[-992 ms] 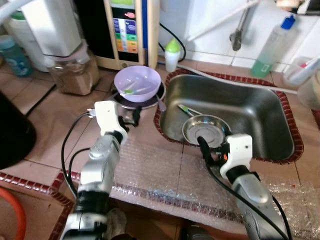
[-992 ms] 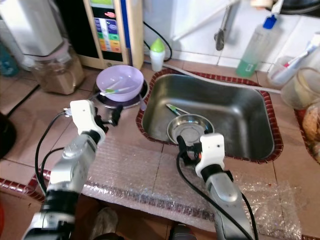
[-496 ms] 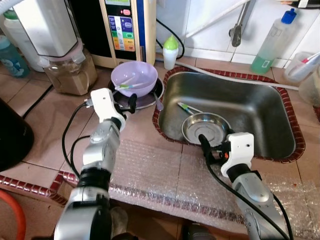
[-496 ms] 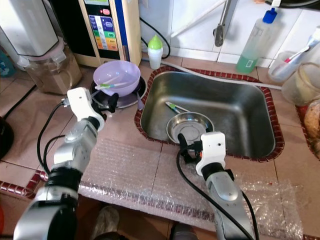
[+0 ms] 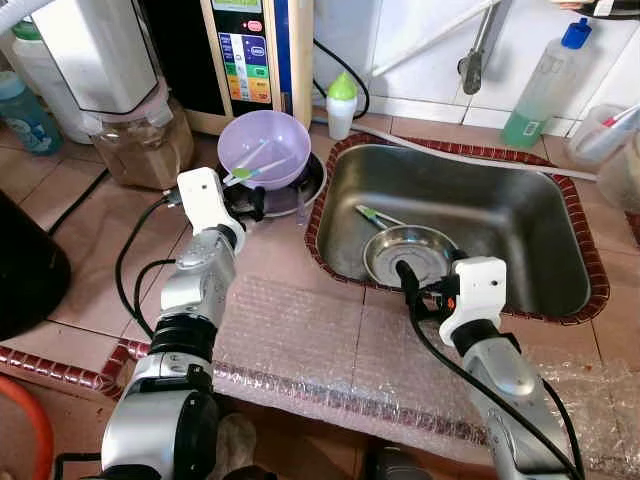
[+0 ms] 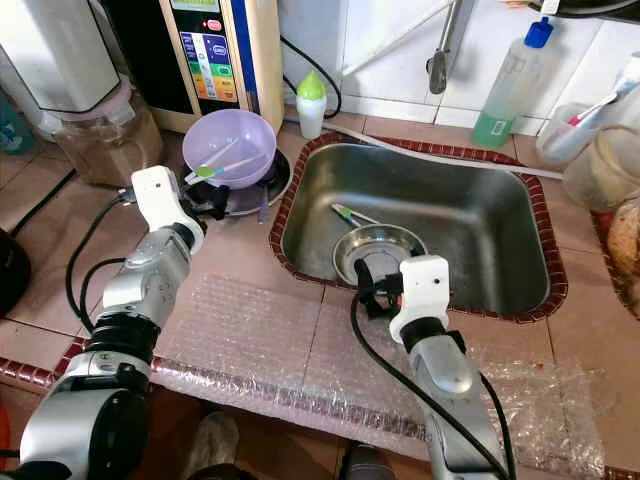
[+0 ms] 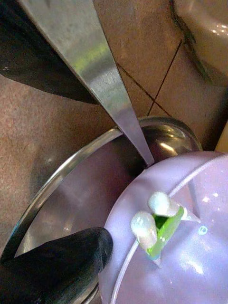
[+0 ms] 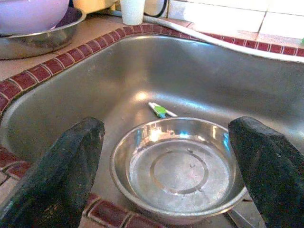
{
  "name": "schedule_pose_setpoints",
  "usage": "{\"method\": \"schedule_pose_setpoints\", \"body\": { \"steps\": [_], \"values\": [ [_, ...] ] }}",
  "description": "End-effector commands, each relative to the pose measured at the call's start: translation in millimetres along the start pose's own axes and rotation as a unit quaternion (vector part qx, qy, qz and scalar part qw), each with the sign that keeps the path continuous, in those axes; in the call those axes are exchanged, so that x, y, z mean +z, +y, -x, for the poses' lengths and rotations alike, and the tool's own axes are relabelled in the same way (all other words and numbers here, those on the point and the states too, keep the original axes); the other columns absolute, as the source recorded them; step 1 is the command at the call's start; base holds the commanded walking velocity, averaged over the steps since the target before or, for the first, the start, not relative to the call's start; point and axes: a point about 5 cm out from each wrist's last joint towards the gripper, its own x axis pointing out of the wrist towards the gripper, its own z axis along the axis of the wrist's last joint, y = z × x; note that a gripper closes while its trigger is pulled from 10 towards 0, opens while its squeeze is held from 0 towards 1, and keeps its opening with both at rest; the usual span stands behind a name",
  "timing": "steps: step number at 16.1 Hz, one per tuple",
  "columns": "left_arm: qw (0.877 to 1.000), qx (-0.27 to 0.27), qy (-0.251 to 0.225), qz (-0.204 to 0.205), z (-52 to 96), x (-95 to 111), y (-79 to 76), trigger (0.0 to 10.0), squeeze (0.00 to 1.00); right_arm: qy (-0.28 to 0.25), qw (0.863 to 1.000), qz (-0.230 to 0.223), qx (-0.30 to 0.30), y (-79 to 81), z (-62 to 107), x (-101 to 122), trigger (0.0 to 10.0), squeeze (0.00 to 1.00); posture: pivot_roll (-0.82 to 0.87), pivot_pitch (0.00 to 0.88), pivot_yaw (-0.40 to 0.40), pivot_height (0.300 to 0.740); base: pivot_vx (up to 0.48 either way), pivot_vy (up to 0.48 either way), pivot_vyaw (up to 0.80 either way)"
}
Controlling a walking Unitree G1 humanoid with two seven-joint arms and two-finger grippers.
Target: Kitchen organization
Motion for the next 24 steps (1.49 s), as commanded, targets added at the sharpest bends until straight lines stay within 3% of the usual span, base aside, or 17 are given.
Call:
{"method": "schedule_pose_setpoints", "body": {
  "steps": [1,9,15,24],
  "values": [
    [1.000,0.011,-0.004,-0.008,0.6,7,4.3,10.0,0.00,0.004,1.000,-0.001,-0.002,-0.2,-1.8,-2,10.0,0.00,-0.13,0.076,0.064,0.740,0.000,0.000,0.00],
    [0.998,0.031,0.038,-0.050,28.0,7,26.5,10.0,0.00,-0.006,1.000,-0.006,0.006,3.9,-16.3,-2,10.0,0.00,-0.07,0.043,0.068,0.740,0.000,0.000,0.00],
    [0.996,0.012,0.067,-0.060,47.5,3,22.6,10.0,0.00,-0.012,1.000,-0.007,0.010,5.4,-22.5,-2,10.0,0.00,-0.06,0.030,0.071,0.740,0.000,0.000,0.00],
    [0.990,-0.013,0.120,-0.073,90.4,-13,16.9,10.0,0.00,-0.019,1.000,-0.011,0.017,10.6,-32.8,-4,10.0,0.00,-0.01,0.013,0.069,0.740,0.000,0.000,0.00]
  ]
}}
